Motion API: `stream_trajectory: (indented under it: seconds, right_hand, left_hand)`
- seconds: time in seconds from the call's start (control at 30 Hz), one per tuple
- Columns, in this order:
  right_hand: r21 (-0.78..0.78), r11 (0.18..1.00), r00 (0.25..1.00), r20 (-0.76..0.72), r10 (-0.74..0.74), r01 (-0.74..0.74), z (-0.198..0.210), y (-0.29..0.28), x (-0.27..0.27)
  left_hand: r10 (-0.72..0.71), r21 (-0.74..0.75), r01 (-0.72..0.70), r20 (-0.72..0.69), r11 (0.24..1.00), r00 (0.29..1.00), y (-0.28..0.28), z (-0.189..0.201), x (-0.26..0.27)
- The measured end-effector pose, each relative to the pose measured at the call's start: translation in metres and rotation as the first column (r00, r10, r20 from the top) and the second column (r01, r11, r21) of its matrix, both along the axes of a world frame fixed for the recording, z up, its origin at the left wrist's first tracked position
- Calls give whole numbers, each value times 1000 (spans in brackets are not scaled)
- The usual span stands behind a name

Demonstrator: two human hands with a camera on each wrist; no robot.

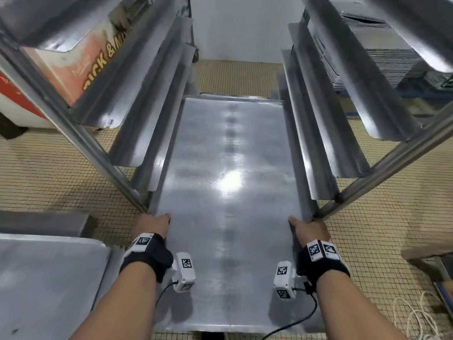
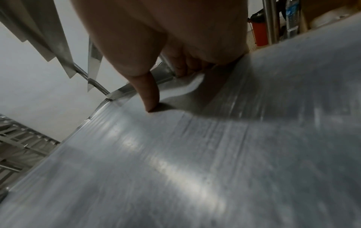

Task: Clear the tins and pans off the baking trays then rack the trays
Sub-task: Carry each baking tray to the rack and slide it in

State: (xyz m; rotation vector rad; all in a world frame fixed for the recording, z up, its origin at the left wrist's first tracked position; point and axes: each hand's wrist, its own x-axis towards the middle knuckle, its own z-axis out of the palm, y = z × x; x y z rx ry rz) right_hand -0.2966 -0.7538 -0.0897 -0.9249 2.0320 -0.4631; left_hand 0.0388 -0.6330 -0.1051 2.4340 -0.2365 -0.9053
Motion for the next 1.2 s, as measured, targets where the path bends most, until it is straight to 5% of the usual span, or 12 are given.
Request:
stream_trajectory:
  seconds: [0.33, 0.57, 0.7, 0.9, 1.07, 1.2]
  right_hand:
    - [52, 999, 998, -56, 12, -10, -2, -23, 14]
    - [22, 999, 999, -6, 36, -36, 2, 2, 13]
    - [-42, 974, 972, -78, 221, -224, 16, 41, 8]
    - [45, 751, 717, -264, 645, -659, -8, 114, -13]
    - [64, 463, 410, -370, 834, -884, -8, 162, -31]
    - [112, 397, 286, -523, 803, -911, -18, 162, -33]
  left_hand:
    - [-18, 23, 18, 27, 1000, 999, -25, -7, 16]
    - [-246, 152, 232, 84, 961, 966, -8, 5, 5]
    - [-389, 219, 352, 153, 910, 909, 15, 9, -19]
    - [-718, 158, 702, 86, 695, 691, 83, 17, -88]
    - [-917, 326, 859, 94, 395, 387, 118, 16, -115]
    - [-924, 449, 808, 192, 382, 330, 118, 5, -121]
